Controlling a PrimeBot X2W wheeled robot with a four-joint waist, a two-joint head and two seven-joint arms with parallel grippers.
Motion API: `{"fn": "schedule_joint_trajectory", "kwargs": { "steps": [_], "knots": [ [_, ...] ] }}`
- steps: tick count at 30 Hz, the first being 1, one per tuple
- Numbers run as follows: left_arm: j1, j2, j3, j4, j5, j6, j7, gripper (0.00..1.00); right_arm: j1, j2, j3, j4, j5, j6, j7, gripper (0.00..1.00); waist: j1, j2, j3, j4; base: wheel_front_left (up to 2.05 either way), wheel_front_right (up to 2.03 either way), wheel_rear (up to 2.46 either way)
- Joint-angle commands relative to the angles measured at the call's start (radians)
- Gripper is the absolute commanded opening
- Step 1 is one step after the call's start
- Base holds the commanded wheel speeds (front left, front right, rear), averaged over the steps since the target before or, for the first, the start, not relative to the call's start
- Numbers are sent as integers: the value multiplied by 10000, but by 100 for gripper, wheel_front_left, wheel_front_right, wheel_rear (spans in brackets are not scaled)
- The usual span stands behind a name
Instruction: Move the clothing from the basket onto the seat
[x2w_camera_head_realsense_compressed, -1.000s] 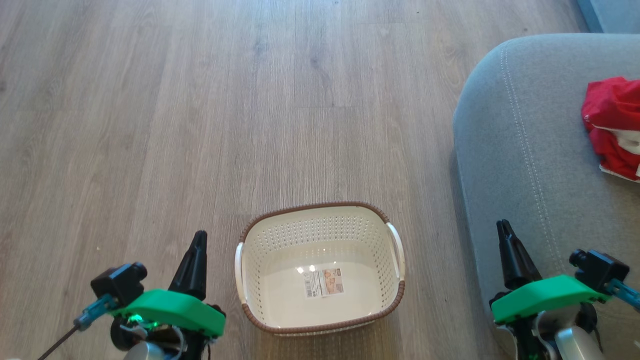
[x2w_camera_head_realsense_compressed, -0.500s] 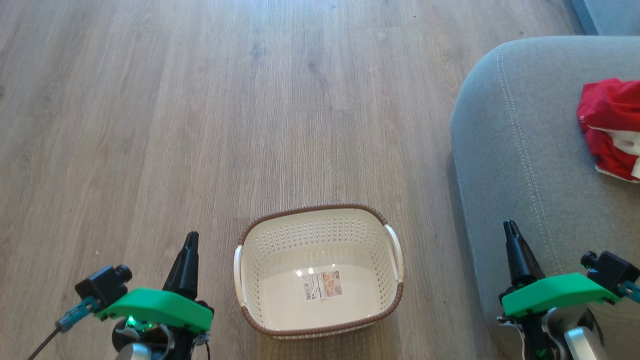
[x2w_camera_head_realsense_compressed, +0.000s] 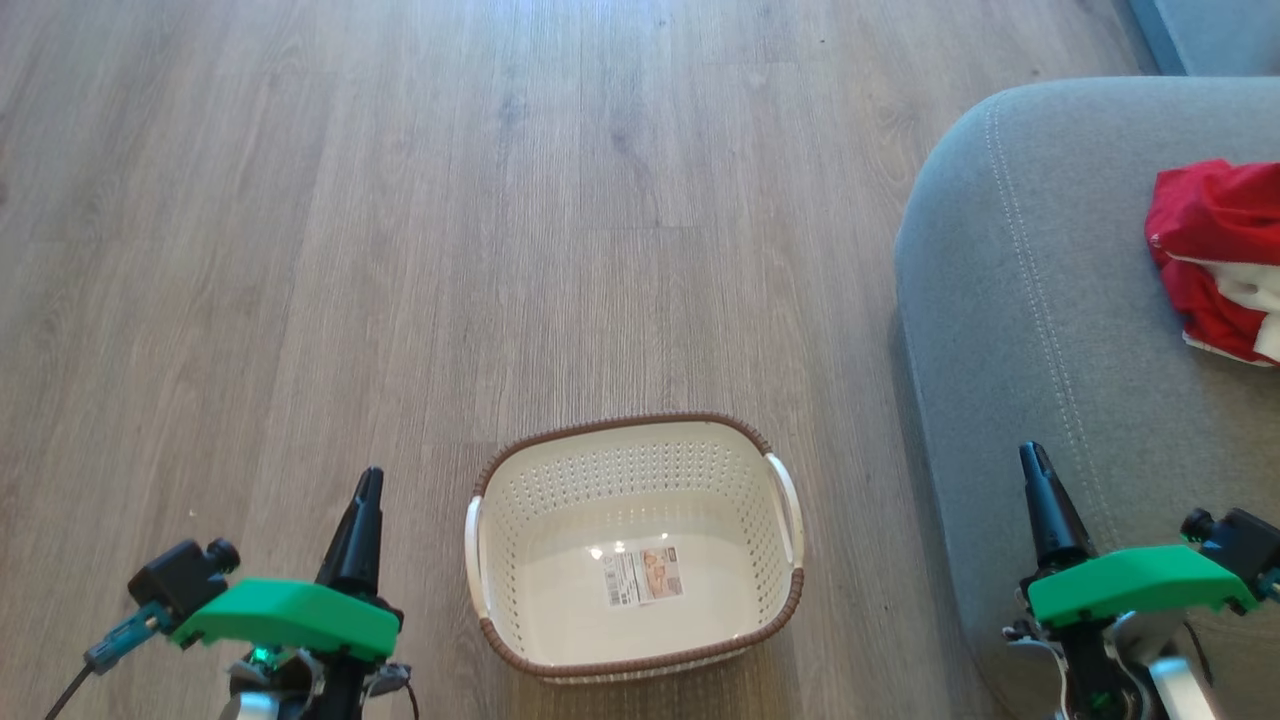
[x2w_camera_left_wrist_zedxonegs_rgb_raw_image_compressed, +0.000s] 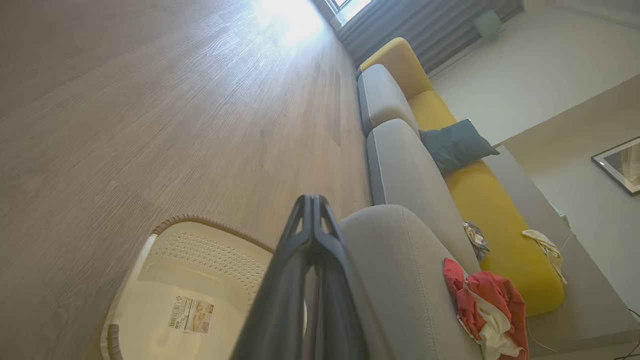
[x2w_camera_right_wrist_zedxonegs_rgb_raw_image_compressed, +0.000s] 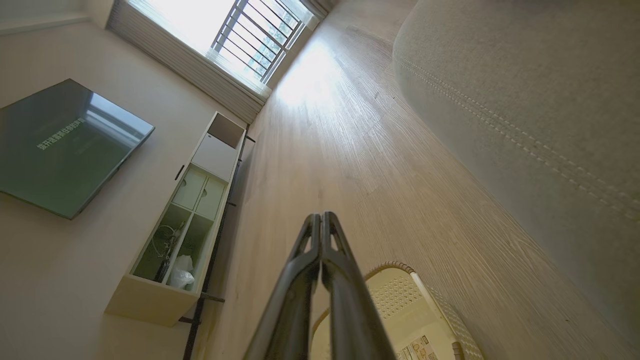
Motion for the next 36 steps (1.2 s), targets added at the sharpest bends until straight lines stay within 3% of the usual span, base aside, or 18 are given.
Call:
{"fn": "schedule_joint_trajectory", "kwargs": {
  "steps": [1, 36],
  "knots": [
    [-575, 132, 275, -287, -252, -88, 60, 0, -494, 19, 27, -323, 244, 1, 59, 0, 0, 0, -8, -5, 0, 0, 0],
    [-704, 143, 1103, -49, -3870, -499, 1049, 0, -638, 150, -552, -323, 3707, 1, 1059, 0, 0, 0, -246, -151, 0, 0, 0]
  ]
}}
